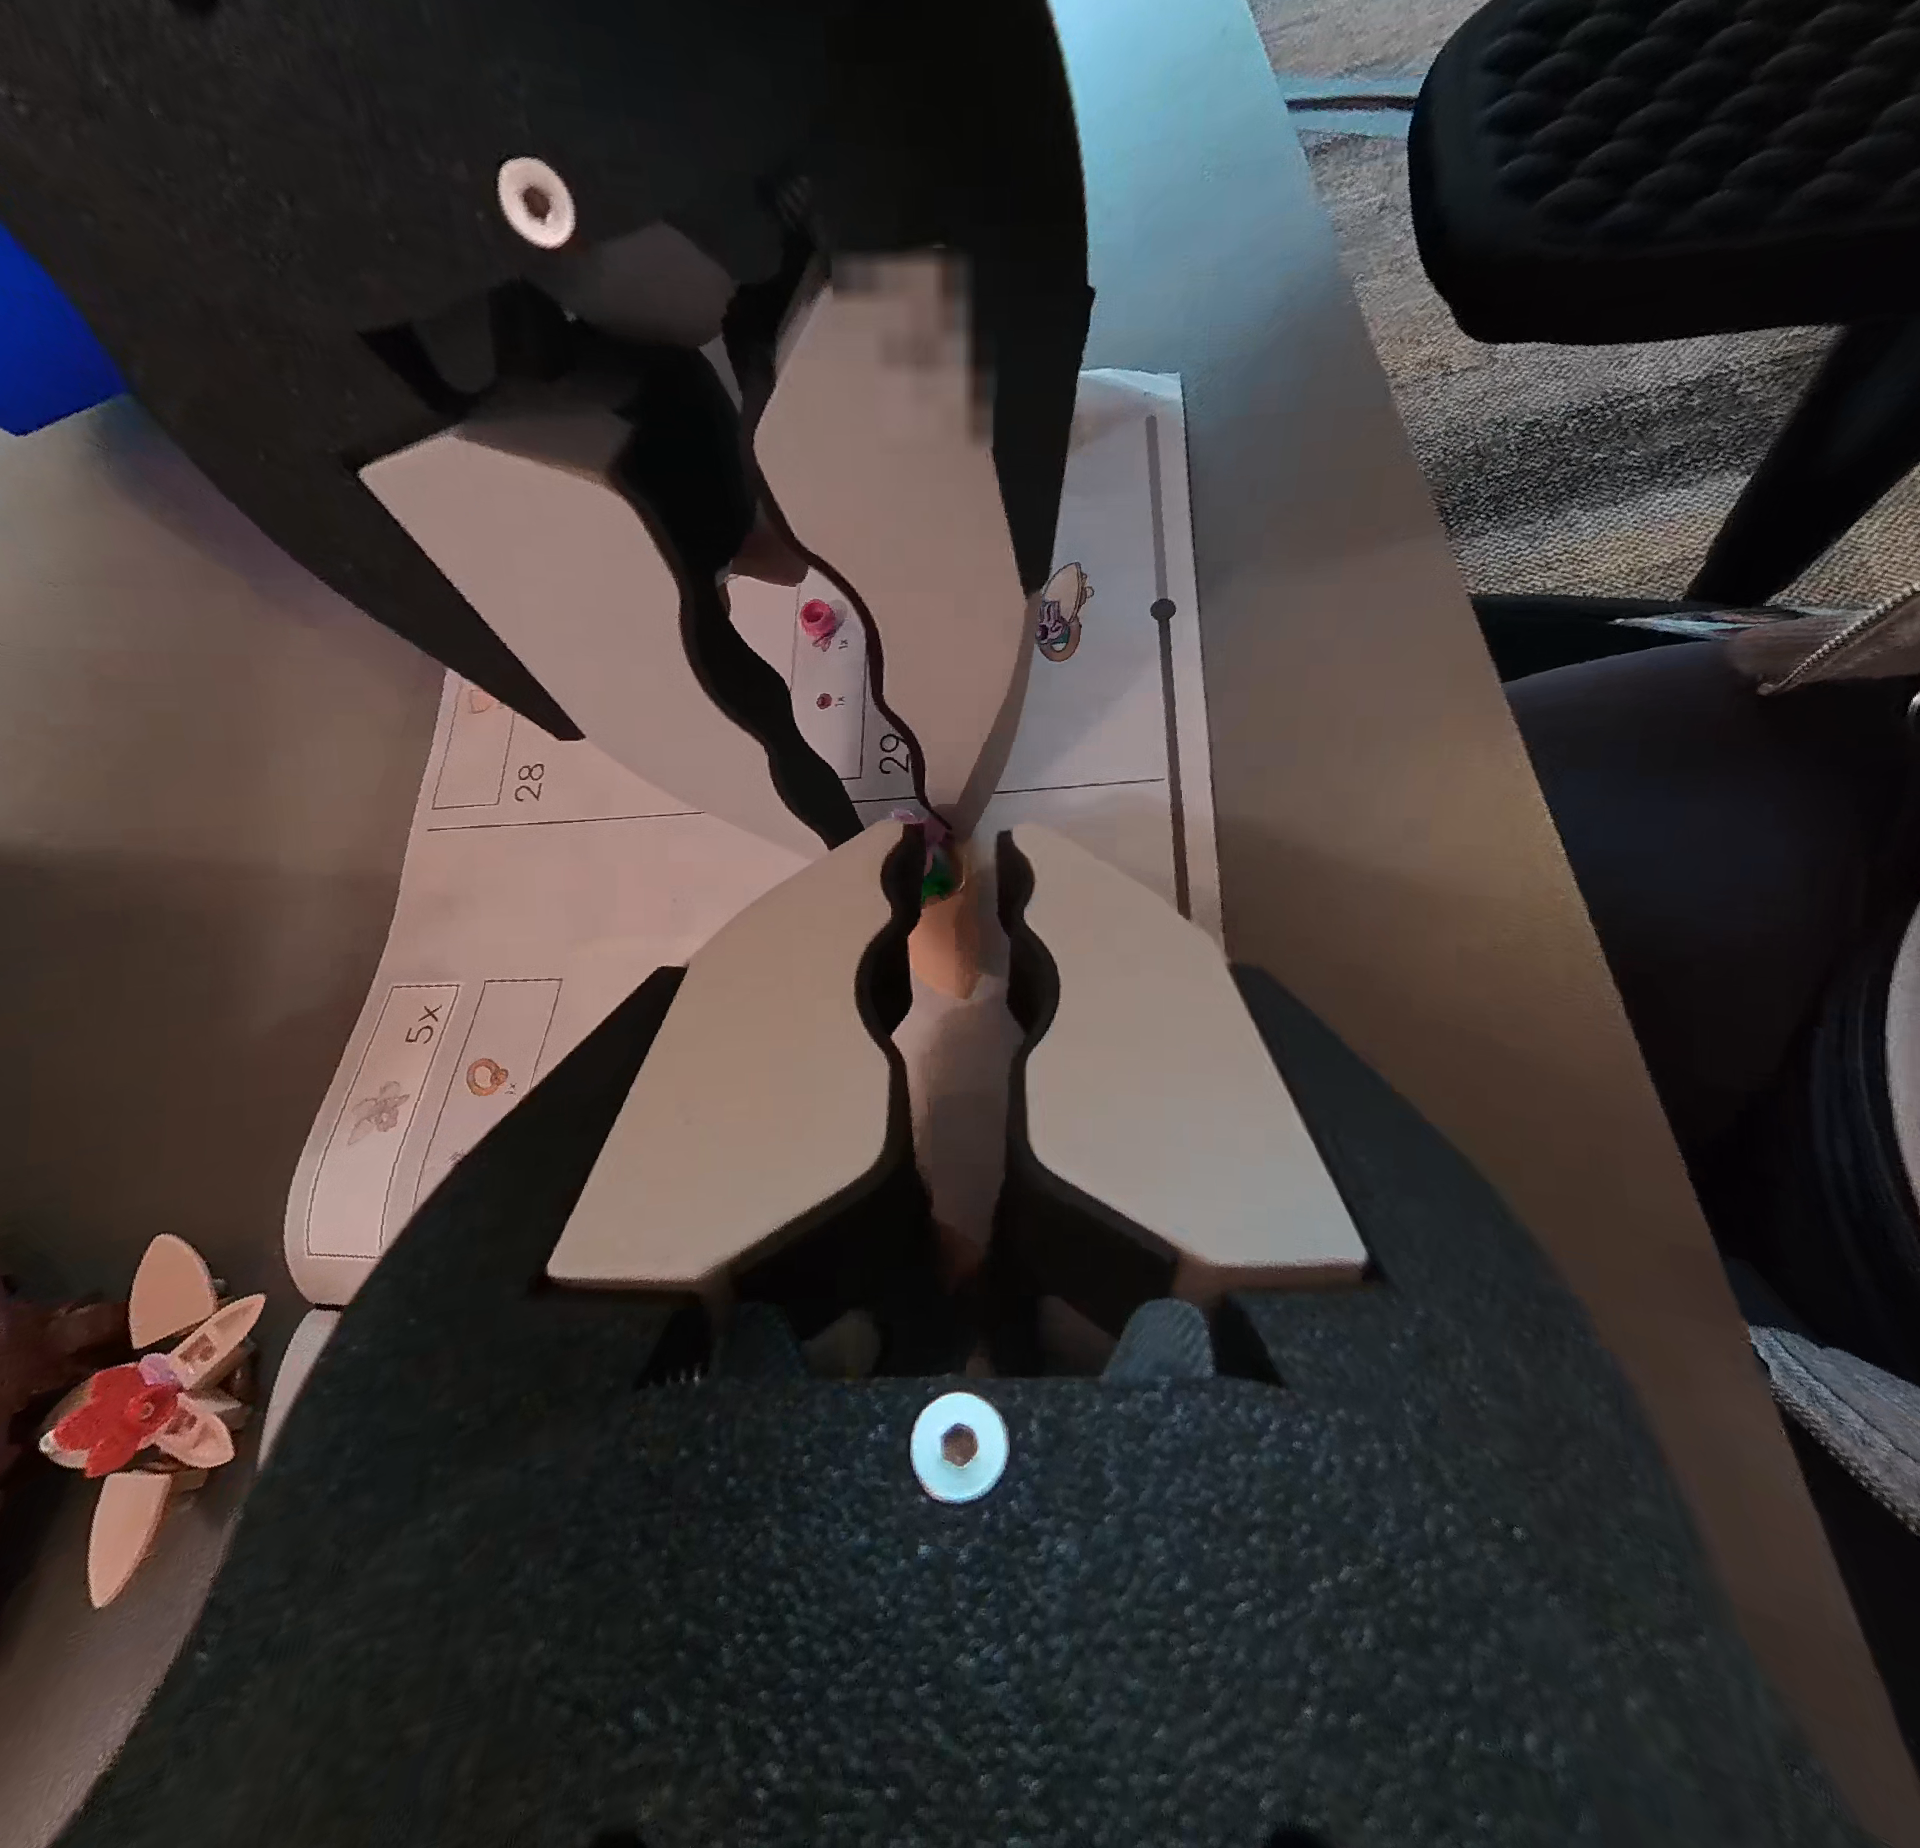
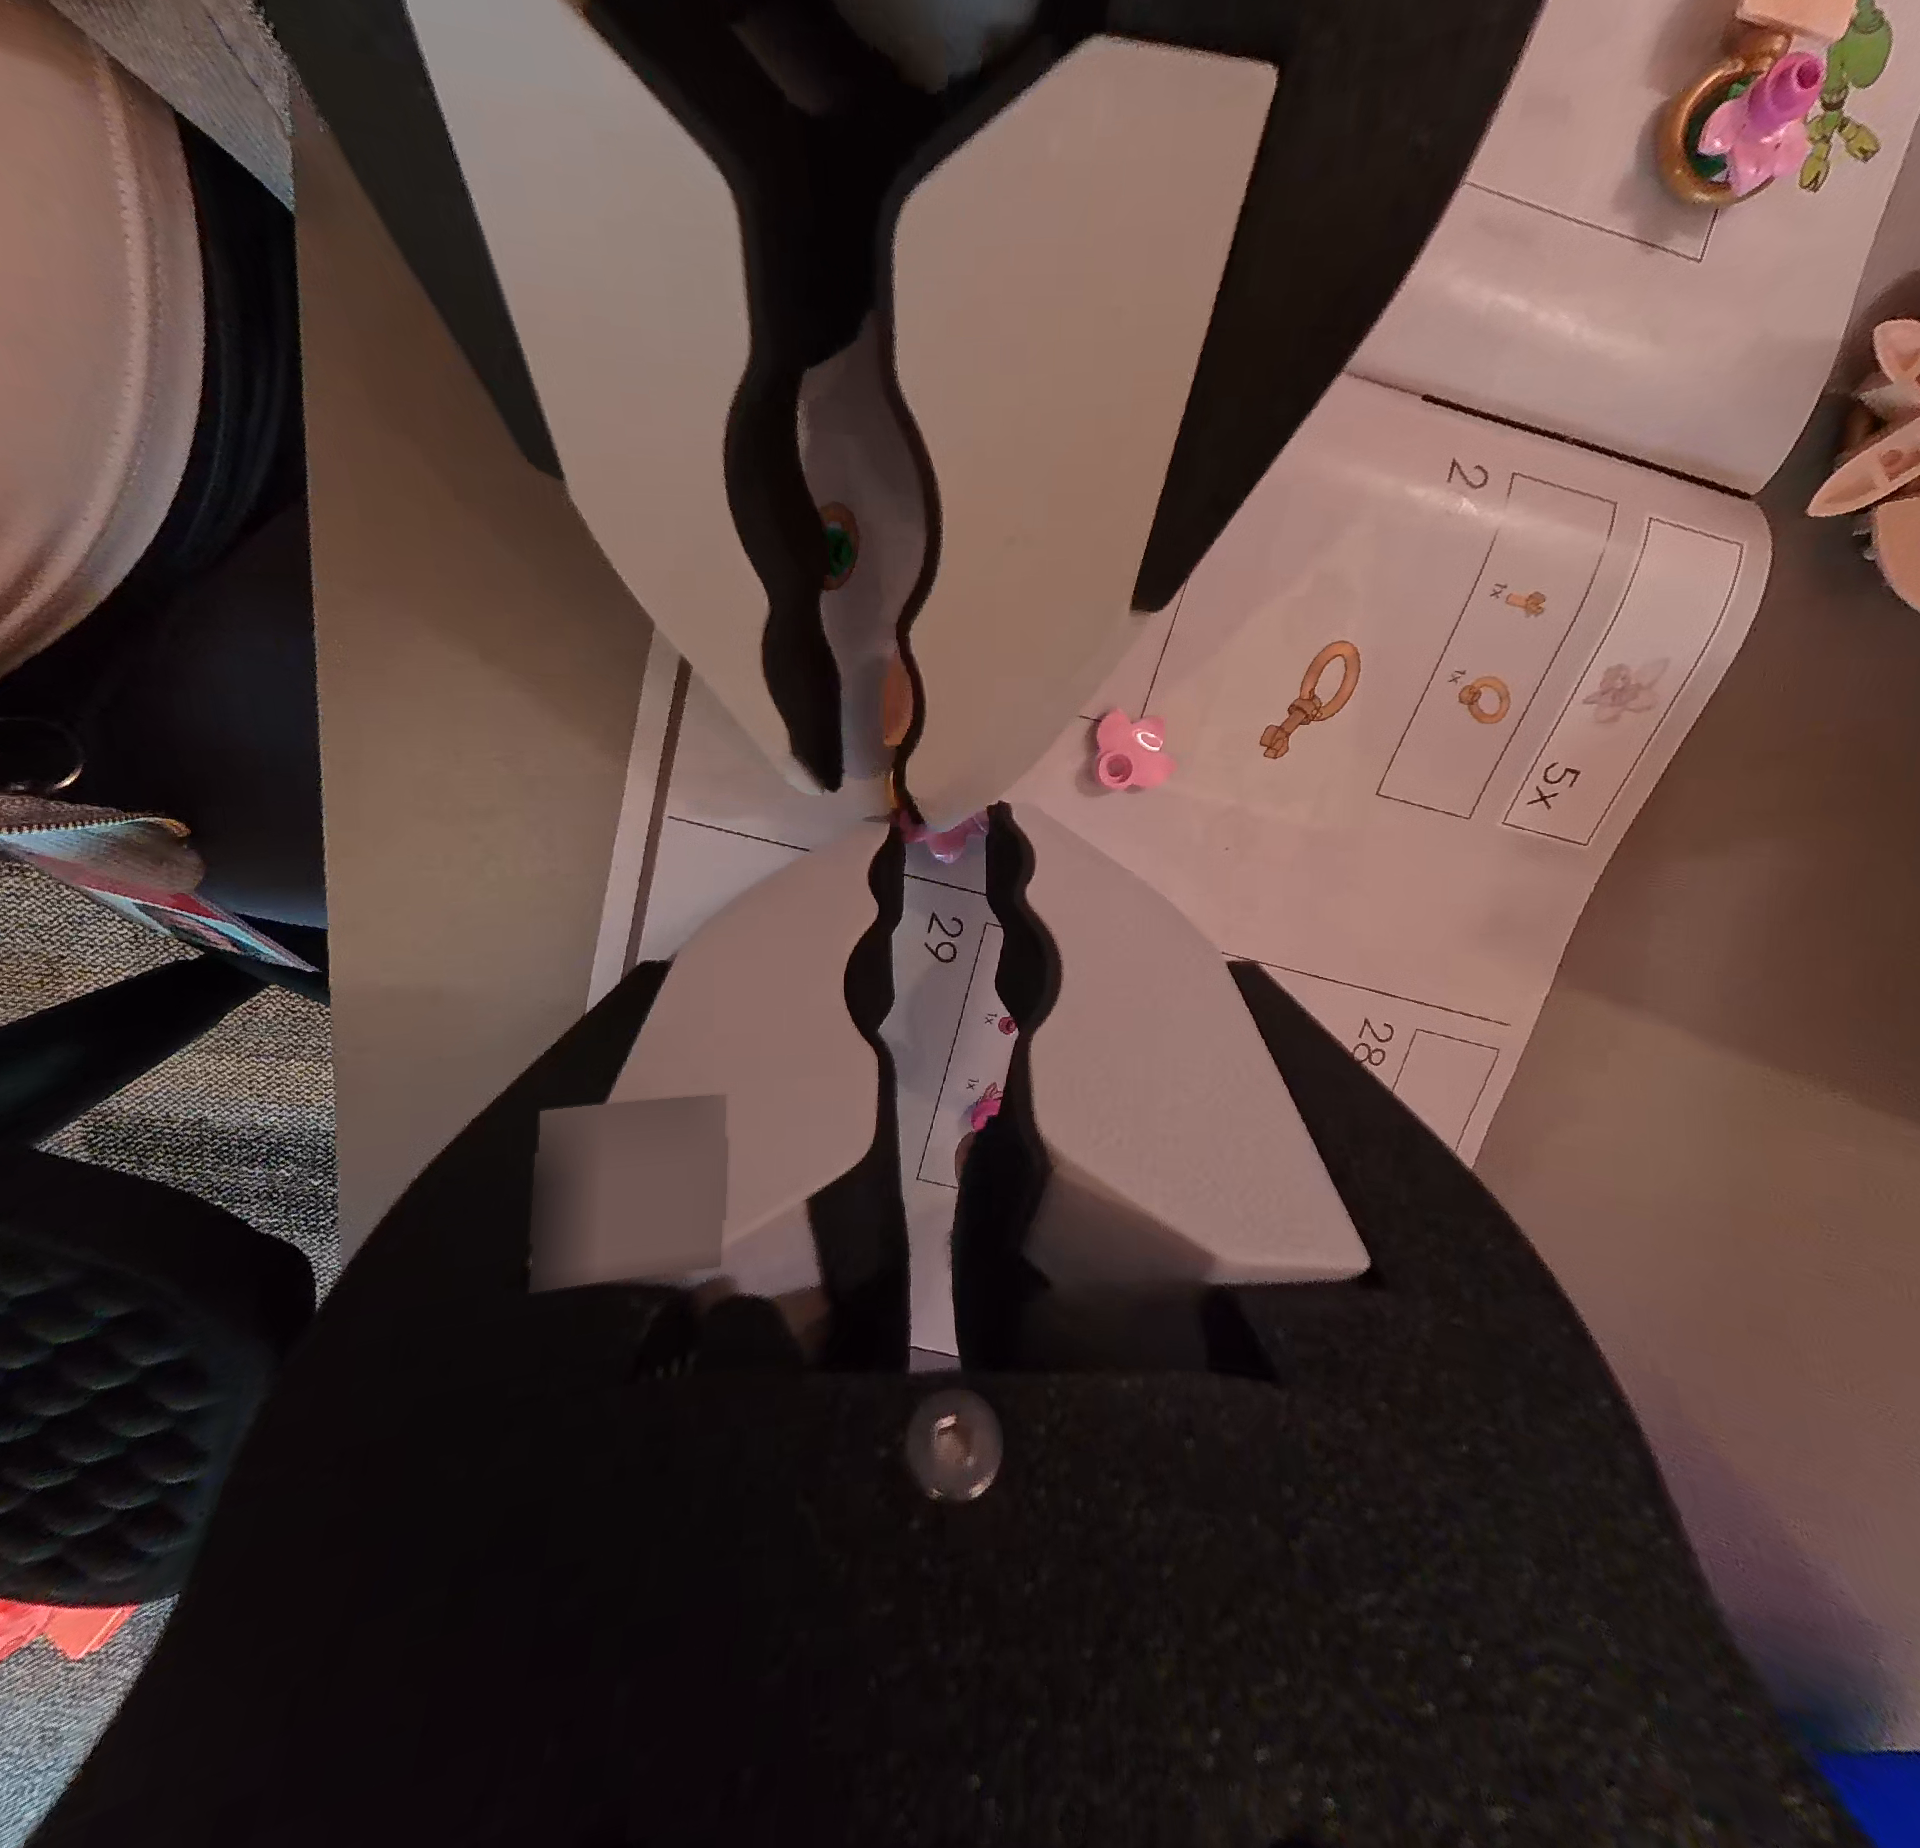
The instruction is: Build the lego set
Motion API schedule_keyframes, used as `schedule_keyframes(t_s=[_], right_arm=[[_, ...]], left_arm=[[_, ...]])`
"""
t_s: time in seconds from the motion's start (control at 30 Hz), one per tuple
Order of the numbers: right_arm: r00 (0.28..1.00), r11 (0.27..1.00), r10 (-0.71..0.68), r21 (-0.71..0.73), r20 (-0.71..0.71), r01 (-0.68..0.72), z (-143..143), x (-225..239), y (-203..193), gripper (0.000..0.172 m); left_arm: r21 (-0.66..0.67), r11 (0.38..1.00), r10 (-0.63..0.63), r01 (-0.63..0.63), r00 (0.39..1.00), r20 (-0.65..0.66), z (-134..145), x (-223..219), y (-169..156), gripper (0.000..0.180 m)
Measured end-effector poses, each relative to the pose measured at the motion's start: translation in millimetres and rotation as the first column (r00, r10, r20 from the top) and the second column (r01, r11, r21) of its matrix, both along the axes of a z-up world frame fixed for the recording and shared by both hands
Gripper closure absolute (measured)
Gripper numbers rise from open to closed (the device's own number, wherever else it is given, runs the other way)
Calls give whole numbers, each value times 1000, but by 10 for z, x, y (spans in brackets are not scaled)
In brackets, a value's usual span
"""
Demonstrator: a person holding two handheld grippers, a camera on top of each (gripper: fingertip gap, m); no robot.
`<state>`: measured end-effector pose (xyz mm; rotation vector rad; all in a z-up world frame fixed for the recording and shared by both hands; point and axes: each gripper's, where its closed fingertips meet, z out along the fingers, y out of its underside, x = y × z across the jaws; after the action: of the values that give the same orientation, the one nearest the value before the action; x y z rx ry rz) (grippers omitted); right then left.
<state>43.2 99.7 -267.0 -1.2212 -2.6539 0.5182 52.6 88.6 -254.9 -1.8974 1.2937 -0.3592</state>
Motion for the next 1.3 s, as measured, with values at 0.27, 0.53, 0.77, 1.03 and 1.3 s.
schedule_keyframes(t_s=[0.27, 0.53, 0.77, 1.03, 1.3], right_arm=[[1000, 1000, -2, 7, 2, 2, 1, -3, -2, 158], [999, 998, -46, -40, -21, 45, 19, -3, -3, 158], [998, 998, -51, -25, -27, 50, 13, -2, -2, 158], [998, 998, -56, -29, -26, 56, 11, -4, -6, 158], [990, 992, -94, -98, -108, 83, 238, -39, 32, 170]], left_arm=[[72, 997, 13, -13, 1000, -2, 0, -17, 19, 172], [71, 997, 23, -24, 1000, 10, -1, -35, 20, 175], [62, 997, 40, -40, 999, 7, -11, -47, 25, 176], [73, 996, 47, -47, 999, -6, -17, -53, 28, 177], [60, 997, 41, -41, 999, -1, -17, -54, 25, 177]])
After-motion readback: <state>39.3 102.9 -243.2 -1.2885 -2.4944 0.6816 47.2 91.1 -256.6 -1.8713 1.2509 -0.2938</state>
